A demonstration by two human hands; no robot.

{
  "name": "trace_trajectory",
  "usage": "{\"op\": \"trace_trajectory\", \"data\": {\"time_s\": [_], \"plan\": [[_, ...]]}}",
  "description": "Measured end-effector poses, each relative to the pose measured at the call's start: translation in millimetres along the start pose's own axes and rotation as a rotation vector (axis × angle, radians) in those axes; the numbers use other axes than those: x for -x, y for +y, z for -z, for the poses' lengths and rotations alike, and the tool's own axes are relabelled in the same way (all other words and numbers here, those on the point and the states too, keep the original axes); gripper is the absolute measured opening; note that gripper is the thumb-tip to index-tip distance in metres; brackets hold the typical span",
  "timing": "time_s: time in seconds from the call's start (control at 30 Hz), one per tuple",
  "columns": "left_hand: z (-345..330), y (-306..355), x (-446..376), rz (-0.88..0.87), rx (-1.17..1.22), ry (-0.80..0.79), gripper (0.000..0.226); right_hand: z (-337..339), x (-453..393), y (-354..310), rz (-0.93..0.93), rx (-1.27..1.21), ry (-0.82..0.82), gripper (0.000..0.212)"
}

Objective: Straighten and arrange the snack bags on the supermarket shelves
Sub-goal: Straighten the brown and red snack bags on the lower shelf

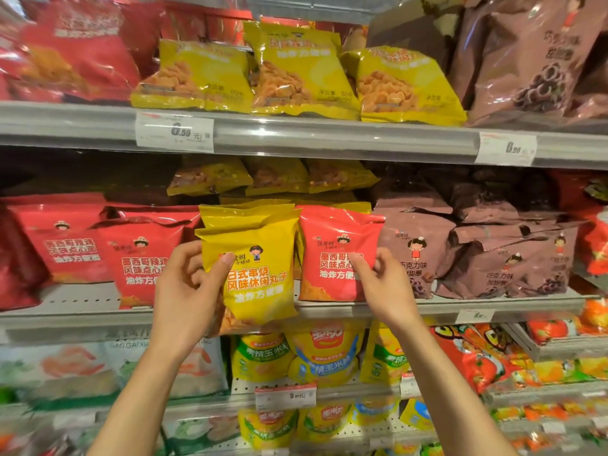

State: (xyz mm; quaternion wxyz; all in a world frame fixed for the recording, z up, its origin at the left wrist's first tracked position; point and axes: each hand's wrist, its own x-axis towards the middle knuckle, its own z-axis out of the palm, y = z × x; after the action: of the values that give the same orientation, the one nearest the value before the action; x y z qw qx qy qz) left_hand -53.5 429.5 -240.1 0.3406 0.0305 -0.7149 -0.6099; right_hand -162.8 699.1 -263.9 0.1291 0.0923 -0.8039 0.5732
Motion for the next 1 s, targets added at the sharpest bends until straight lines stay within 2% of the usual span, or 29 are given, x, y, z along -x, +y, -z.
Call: {"op": "trace_trajectory", "data": {"time_s": [0.4,0.5,0.63,0.73,0.8,0.9,1.0], "plan": [[-3.6,1.6,-4.2,0.022,-0.078,-0.034,0.029,11.6,-1.6,-11.0,0.098,-0.062,0.078,0.029],[-13.6,1.4,-7.3,0.027,-0.082,-0.02,0.032,17.1,0.6,-11.9,0.07,-0.137,0.08,0.04],[-30.0,-0.7,-12.9,0.009,-0.141,0.015,0.034,30.6,4.5,-9.7,0.025,-0.17,0.071,0.032],[-47.1,-3.3,-18.1,-0.004,-0.195,0.061,0.033,44.9,5.5,-6.0,0.027,-0.197,0.087,0.018],[-62.4,-2.8,-20.5,-0.019,-0.243,0.064,0.034,55.0,6.2,-2.5,0.032,-0.193,0.101,0.02],[-89.0,-2.6,-23.9,-0.033,-0.265,0.011,0.043,67.3,8.2,3.1,0.02,-0.171,0.1,0.035],[-112.1,-6.2,-27.4,-0.068,-0.302,-0.02,0.046,76.3,7.7,10.4,-0.009,-0.217,0.113,0.027]]}}
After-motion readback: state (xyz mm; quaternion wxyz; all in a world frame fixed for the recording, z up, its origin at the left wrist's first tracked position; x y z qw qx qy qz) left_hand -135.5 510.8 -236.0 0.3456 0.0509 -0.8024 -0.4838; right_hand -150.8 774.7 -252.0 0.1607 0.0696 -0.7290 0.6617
